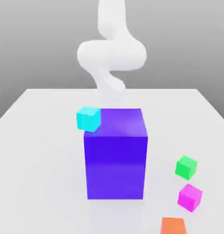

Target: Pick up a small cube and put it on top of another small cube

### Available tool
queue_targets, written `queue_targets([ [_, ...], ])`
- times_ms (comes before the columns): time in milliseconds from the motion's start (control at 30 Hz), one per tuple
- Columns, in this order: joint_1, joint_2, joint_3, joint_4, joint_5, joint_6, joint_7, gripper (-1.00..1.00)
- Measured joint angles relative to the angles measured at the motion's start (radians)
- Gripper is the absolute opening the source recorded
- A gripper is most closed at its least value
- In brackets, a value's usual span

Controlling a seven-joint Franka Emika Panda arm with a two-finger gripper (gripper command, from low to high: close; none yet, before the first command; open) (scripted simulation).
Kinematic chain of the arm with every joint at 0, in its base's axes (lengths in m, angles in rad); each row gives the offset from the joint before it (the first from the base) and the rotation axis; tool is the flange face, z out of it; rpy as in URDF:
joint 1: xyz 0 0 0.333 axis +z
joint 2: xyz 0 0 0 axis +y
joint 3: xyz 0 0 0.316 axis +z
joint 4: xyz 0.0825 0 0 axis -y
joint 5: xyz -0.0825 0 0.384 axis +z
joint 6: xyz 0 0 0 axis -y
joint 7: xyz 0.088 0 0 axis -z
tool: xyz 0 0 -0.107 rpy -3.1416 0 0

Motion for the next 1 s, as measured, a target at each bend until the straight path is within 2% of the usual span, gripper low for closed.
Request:
queue_targets([
  [800,0.237,0.878,0.196,-0.218,-0.112,0.396,-0.161,0.0],
  [1000,0.316,1.096,0.117,-0.191,-0.203,0.552,-0.104,0.0],
])
